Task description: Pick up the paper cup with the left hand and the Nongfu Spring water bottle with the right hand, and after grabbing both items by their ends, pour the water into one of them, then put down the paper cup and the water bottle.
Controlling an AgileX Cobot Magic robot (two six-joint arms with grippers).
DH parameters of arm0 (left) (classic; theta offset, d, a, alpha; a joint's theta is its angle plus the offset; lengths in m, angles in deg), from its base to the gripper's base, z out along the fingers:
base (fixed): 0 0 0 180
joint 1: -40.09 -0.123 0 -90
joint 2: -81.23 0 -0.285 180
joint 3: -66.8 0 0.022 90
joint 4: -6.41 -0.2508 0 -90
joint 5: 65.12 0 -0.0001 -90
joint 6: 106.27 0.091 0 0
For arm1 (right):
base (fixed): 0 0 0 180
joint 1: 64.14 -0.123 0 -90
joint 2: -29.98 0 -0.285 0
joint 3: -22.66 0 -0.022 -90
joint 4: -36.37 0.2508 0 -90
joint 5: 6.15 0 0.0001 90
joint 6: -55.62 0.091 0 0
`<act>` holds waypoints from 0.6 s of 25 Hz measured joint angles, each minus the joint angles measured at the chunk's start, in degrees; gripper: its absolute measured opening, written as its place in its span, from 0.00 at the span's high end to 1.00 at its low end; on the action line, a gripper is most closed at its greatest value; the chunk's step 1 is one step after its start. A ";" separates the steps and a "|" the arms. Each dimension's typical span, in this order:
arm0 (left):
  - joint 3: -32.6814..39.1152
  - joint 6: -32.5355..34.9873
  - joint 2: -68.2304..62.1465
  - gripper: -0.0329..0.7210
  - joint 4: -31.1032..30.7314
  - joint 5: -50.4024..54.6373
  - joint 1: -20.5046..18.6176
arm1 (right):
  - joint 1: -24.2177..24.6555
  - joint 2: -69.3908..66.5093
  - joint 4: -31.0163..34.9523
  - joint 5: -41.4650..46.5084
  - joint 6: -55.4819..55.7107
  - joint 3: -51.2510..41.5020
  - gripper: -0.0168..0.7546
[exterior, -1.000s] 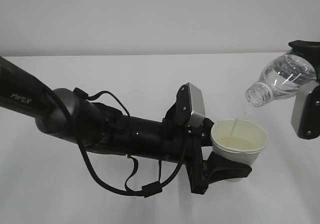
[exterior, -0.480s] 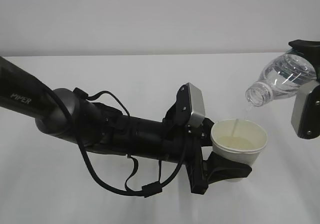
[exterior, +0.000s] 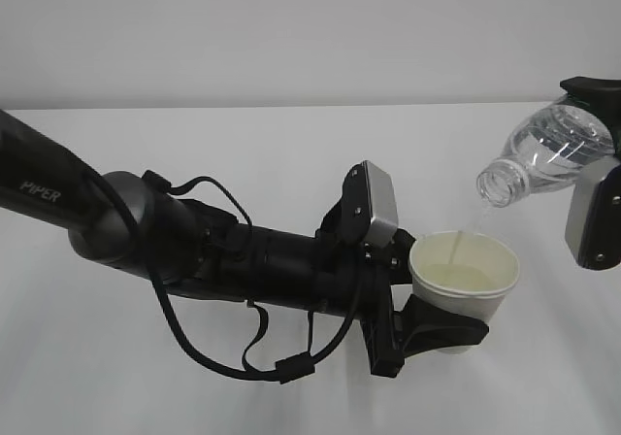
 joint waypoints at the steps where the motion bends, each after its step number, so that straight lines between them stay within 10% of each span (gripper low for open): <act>1: 0.00 0.00 0.00 0.34 0.00 0.00 0.00 | 0.00 0.00 0.00 0.00 0.00 0.00 0.41; 15: 0.00 0.00 0.00 0.34 -0.13 0.00 0.00 | 0.00 -0.46 0.00 -0.47 -0.31 0.00 0.41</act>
